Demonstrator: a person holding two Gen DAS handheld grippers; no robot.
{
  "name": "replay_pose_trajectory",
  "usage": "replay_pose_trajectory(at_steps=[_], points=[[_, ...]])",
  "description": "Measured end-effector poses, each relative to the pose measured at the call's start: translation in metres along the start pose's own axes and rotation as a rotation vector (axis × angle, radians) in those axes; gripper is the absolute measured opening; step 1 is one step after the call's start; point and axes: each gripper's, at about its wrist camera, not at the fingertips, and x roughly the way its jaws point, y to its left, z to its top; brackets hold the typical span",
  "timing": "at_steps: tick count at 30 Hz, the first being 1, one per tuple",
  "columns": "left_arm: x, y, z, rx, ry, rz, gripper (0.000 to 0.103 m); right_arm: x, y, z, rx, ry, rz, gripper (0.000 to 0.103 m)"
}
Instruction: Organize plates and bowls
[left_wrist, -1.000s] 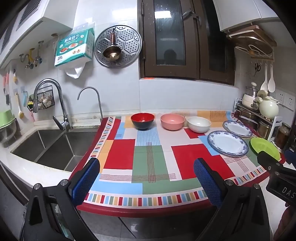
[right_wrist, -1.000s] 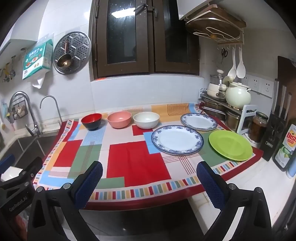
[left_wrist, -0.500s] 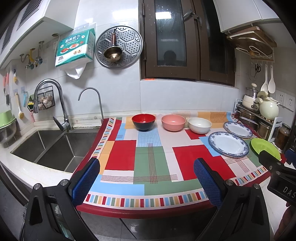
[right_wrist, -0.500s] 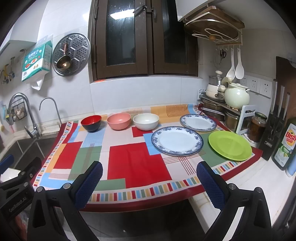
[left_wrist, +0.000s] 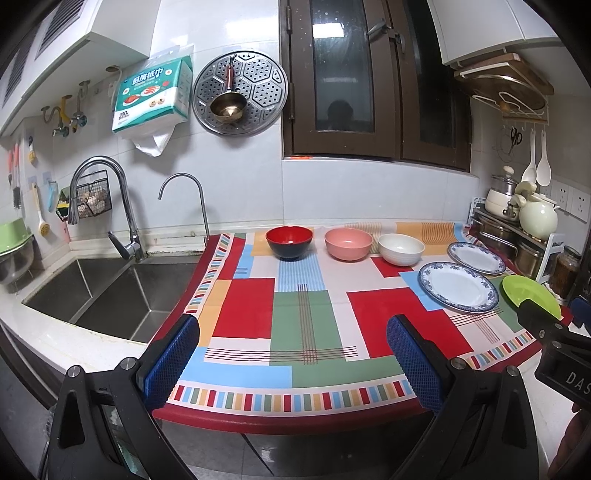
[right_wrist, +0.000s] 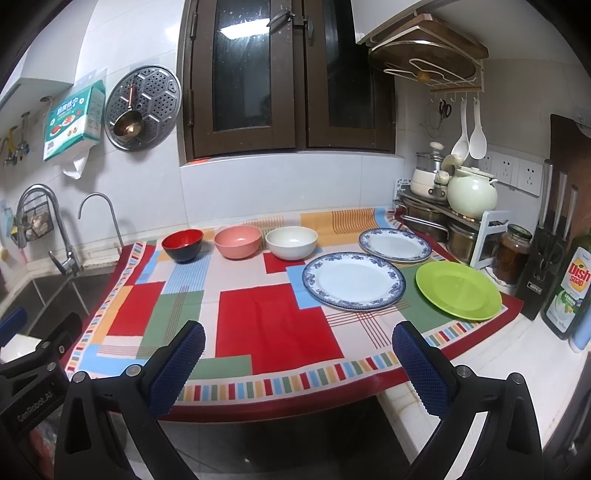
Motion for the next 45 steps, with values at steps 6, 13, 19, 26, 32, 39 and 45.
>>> replay_pose_trajectory(at_steps=[6,13,19,26,32,39,45], points=[[0.0,0.0,0.0,0.001,0.0,0.0,0.103,0.0,0.001,0.0,-0.001,-0.001,-0.001,0.103],[-0.001,0.002,-0.001,0.002,-0.001,0.001,0.103,-0.001,0.003,0.0,-0.002,-0.003,-0.003,0.102],[-0.001,0.003,-0.001,0.0,0.002,0.0,0.103,-0.001,0.003,-0.001,-0.003,-0.004,-0.003,0.102],[0.001,0.004,-0.002,0.0,0.005,0.0,0.103,-0.001,0.004,-0.001,-0.003,-0.004,-0.003,0.103],[0.001,0.004,-0.003,0.001,0.004,0.0,0.103,-0.002,0.007,0.0,-0.006,-0.003,-0.005,0.102],[0.002,0.006,-0.002,0.0,0.0,-0.001,0.103,-0.001,0.007,-0.001,-0.005,-0.003,-0.006,0.102],[0.014,0.013,-0.002,0.017,0.005,-0.012,0.103,0.002,0.013,-0.003,-0.003,0.005,-0.015,0.103]])
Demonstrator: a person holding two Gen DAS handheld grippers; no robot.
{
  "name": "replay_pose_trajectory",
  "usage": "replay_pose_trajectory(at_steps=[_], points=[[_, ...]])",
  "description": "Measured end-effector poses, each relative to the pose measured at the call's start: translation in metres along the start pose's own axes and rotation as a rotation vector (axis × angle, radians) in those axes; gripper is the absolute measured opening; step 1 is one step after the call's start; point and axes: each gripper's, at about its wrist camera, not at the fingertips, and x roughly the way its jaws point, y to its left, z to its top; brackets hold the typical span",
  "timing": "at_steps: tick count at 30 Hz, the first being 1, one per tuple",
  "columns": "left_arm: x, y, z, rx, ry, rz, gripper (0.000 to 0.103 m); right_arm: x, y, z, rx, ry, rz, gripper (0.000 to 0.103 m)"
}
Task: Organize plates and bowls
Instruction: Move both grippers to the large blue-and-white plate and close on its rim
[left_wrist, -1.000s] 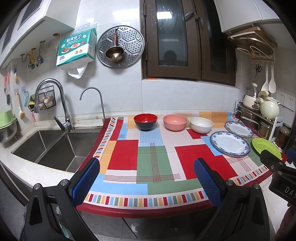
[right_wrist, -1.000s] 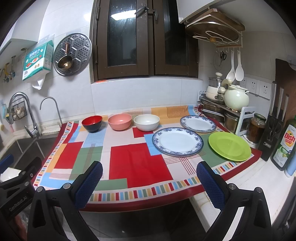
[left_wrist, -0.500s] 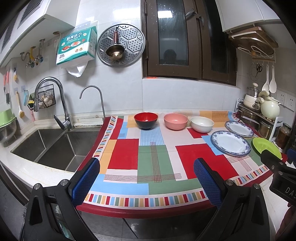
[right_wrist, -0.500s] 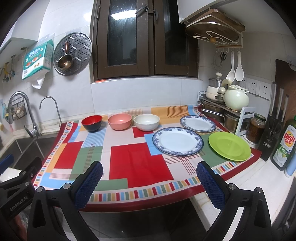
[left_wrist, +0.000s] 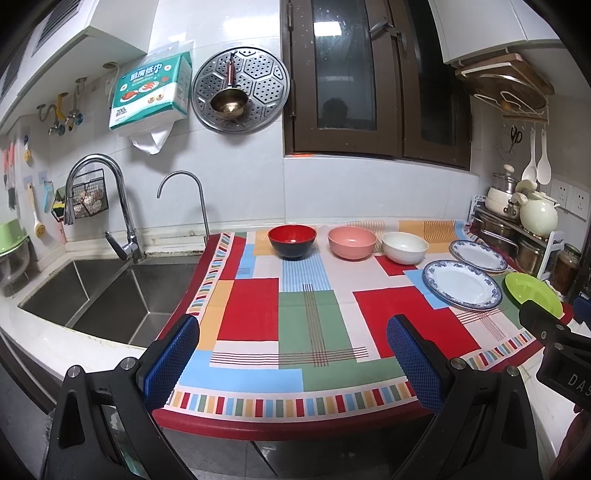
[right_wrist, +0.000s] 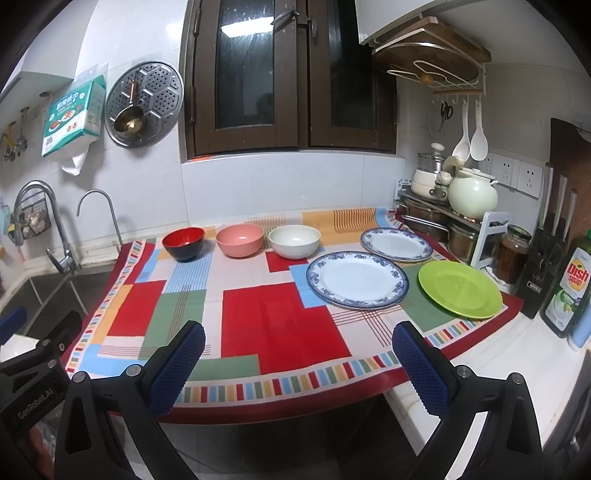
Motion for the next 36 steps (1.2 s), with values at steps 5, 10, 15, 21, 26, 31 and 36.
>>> replay_pose_trajectory(at_steps=[5,10,15,21,26,31,36], points=[[0.004,-0.003,0.002,0.032,-0.002,-0.012,0.103,0.002,0.003,-0.003,0.007,0.009,-0.009,0.102],[0.007,-0.012,0.009,0.073,-0.018,-0.028,0.103,0.007,0.001,-0.003,0.02,0.02,-0.021,0.103],[0.025,-0.027,0.021,0.109,-0.004,-0.072,0.103,0.019,-0.007,0.003,0.025,0.031,-0.043,0.103],[0.053,-0.052,0.04,0.153,-0.015,-0.097,0.103,0.043,-0.02,0.017,0.04,0.04,-0.073,0.102],[0.086,-0.076,0.059,0.192,-0.025,-0.112,0.103,0.073,-0.035,0.036,0.054,0.055,-0.087,0.102],[0.123,-0.102,0.077,0.219,-0.002,-0.149,0.103,0.108,-0.05,0.054,0.043,0.064,-0.124,0.102],[0.158,-0.132,0.092,0.234,0.036,-0.189,0.103,0.142,-0.068,0.07,0.028,0.078,-0.151,0.102]])
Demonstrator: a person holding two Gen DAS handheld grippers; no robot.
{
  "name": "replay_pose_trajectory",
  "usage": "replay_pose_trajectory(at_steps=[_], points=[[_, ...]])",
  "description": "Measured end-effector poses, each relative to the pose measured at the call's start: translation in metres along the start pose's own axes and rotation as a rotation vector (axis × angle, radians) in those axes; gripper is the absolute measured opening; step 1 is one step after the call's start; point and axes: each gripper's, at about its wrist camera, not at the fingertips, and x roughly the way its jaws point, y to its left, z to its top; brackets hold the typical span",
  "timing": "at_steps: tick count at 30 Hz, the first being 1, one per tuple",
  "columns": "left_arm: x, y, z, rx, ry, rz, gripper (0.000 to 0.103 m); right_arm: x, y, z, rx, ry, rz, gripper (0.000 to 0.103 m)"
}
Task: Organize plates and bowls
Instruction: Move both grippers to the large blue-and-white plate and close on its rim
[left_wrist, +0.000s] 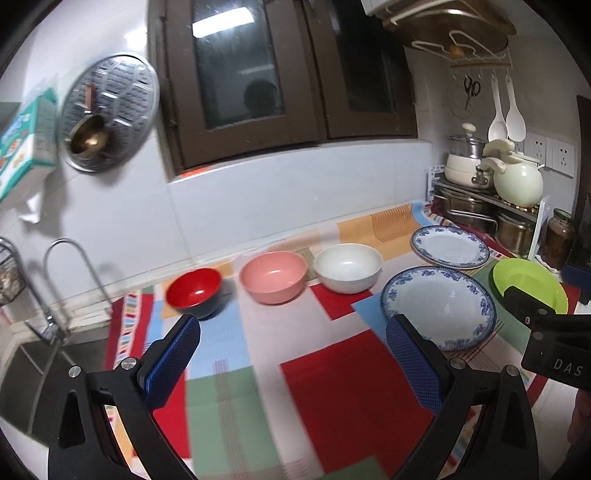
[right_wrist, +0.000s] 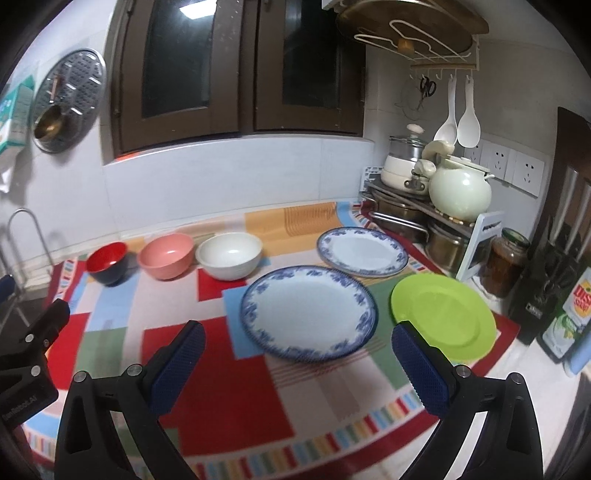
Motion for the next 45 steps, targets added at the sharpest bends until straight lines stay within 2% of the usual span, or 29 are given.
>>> replay_pose_trajectory(at_steps=[6,11,20,26,34,41,45], points=[[0.042,-0.029,0.015,0.035,0.052,-0.026,0.1,0.042,-0.019,0.02,-0.029,0.017,-0.02,0.1],[0.077,-0.055,0.025,0.054,0.1,-0.018,0.096,0.077,-0.038,0.028,-0.063,0.032,-0.022,0.098],[0.125,-0.087,0.024,0.056,0.213,-0.017,0.089,0.141,-0.067,0.034,-0.103,0.09,0.018,0.09],[0.158,-0.103,0.017,0.069,0.257,-0.048,0.089,0.174,-0.08,0.028,-0.114,0.127,0.029,0.084],[0.201,-0.117,0.001,0.058,0.357,-0.113,0.079,0.207,-0.092,0.016,-0.073,0.181,0.0,0.077],[0.224,-0.127,-0.007,0.067,0.403,-0.143,0.073,0.232,-0.097,0.005,-0.061,0.252,0.018,0.07],[0.233,-0.129,-0.012,0.068,0.432,-0.157,0.065,0.241,-0.097,0.001,-0.055,0.275,0.021,0.065]])
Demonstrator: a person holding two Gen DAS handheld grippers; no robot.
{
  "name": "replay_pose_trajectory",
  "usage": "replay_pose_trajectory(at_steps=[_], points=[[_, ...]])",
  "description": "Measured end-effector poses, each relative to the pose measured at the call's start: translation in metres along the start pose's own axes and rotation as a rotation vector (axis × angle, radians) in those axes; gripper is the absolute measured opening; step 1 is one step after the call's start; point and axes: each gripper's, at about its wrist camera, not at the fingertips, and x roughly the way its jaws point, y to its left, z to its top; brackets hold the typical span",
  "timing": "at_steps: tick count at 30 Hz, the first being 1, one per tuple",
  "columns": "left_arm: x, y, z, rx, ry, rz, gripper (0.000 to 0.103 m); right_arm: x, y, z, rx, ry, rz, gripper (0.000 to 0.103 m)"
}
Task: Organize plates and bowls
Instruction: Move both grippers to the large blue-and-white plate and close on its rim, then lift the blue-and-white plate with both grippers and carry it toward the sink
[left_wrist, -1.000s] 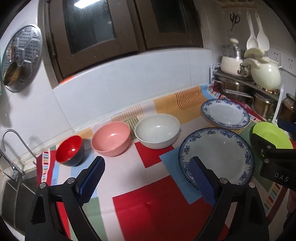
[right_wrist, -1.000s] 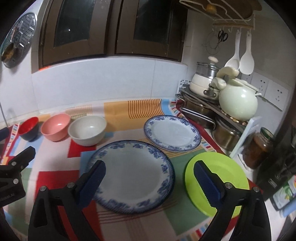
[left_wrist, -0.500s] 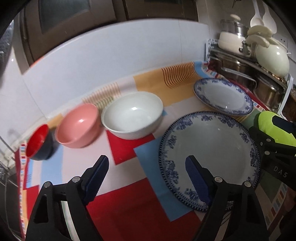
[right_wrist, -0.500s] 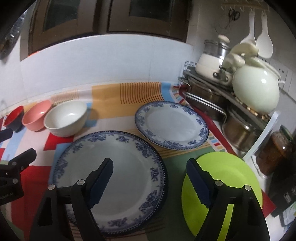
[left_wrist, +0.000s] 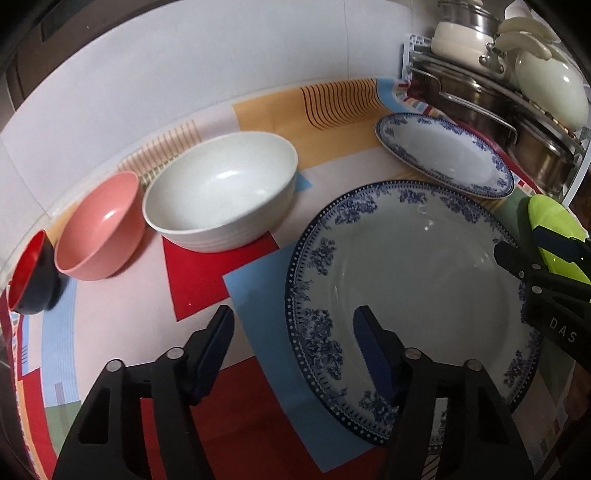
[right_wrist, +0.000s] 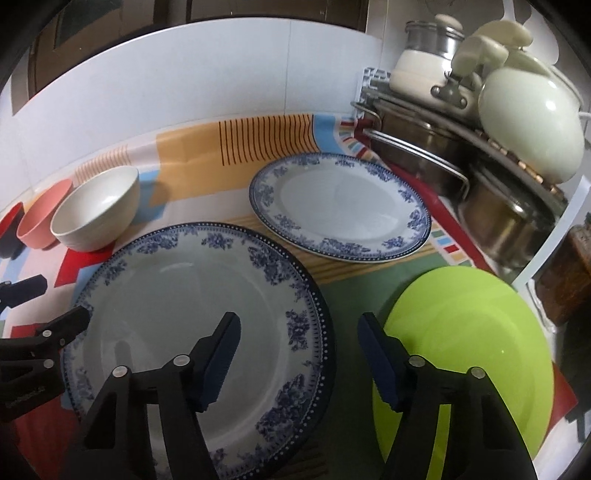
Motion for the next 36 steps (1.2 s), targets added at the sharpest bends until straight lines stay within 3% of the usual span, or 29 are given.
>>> replay_pose_trajectory(at_steps=[19,36], points=[[0.015,-0.004,0.004,-0.008,0.017,-0.081,0.039,0.021,-0.004,-0.002,0.029,0.068,0.008,0.042],[0.006,-0.002,0.002,-0.012,-0.003,-0.068,0.036,0.013,-0.004,-0.003,0.029,0.074,-0.013,0.034]])
